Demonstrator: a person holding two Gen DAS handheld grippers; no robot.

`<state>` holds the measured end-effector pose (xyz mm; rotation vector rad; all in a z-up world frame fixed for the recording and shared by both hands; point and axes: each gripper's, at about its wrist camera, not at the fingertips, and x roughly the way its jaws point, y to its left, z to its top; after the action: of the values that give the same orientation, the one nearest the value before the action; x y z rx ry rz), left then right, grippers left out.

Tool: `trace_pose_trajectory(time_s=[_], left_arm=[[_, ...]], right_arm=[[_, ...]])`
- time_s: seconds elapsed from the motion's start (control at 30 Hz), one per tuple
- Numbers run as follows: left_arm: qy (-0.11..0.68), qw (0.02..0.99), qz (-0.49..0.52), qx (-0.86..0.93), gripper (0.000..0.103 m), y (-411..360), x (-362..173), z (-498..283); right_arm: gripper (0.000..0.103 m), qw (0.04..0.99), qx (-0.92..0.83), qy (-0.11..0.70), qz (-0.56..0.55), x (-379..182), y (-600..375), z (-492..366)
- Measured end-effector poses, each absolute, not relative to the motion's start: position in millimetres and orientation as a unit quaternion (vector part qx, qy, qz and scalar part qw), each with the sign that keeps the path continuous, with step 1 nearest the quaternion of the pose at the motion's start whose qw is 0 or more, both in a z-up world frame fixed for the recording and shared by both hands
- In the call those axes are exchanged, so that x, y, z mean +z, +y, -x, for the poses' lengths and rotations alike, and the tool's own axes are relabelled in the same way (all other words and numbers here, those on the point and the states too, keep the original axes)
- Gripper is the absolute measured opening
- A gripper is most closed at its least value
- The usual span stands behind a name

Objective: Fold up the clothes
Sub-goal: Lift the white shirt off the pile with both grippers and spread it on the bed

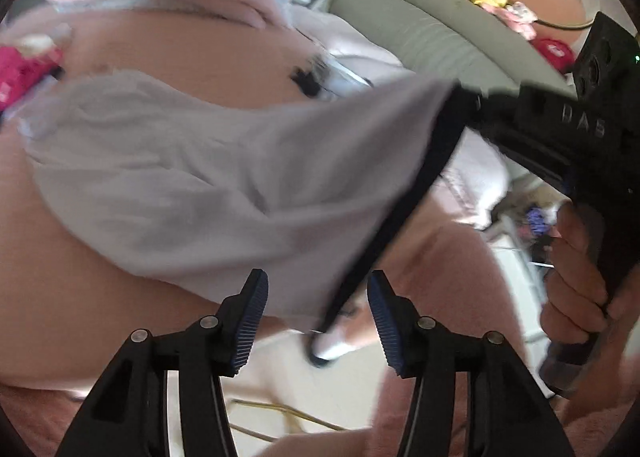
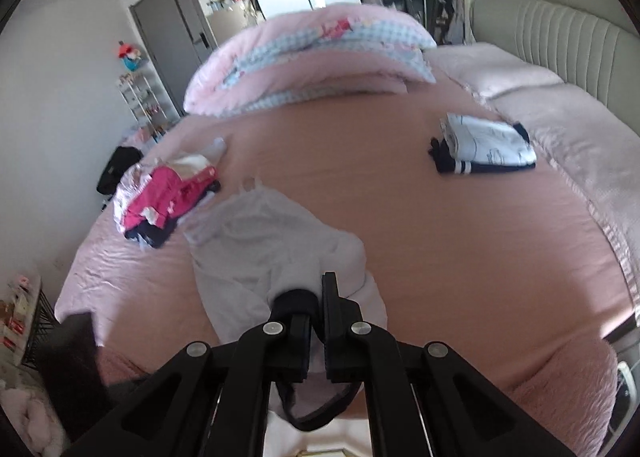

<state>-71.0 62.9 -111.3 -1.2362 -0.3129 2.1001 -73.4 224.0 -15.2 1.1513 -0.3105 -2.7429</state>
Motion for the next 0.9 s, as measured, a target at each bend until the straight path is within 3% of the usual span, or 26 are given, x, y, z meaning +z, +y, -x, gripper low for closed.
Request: trace_pose_trajectory(time_s=[0.13,0.27,0.3,0.33,0.37,0.53,0.67,0.77,0.9], left_arm=[[-0.127,0.341,0.469,0.805,0.049,71.0,-112.5,65.6],[-0.045,0.236,0.473,0.848,0.047,89.9,-128.0,63.1],[-0.025,0.203,0.484,0.851,0.042,91.2,-135.4,64.2],[-0.006,0.170,0.494,0.853,0.025,92.4,-142.7,65.2],[0.009,0.136,0.499,0.856,0.015,92.0,-148.4,65.9],[-0.030,-0.005,0.370,0.928,0.013,29.2,-91.2,64.0],[-0.012,0.026,0.359,0.933,0.013,28.6,-74.9,83.6],[-0.015,0.081,0.363,0.928,0.013,39.9,-75.3,86.0],[-0.077,0.154,0.368,0.914,0.013,44.4,-75.6,79.3]], right_arm=[[0.002,0.066,-0.913,-0.120,-0.385,-14.3,238.4,64.2],[0.002,0.065,-0.905,-0.140,-0.396,-21.3,246.7,56.4],[0.002,0.068,-0.906,-0.143,-0.394,-20.1,248.7,54.7],[0.002,0.069,-0.907,-0.141,-0.390,-18.7,249.7,53.0],[0.002,0.065,-0.910,-0.136,-0.387,-17.7,250.1,51.5],[0.005,0.077,-0.881,-0.068,-0.462,-57.9,242.9,62.9],[0.013,0.120,-0.819,0.014,-0.561,-114.0,210.1,63.3],[0.016,0.153,-0.824,0.056,-0.543,-107.5,184.3,53.6],[0.026,0.158,-0.852,0.060,-0.495,-87.7,176.3,54.8]])
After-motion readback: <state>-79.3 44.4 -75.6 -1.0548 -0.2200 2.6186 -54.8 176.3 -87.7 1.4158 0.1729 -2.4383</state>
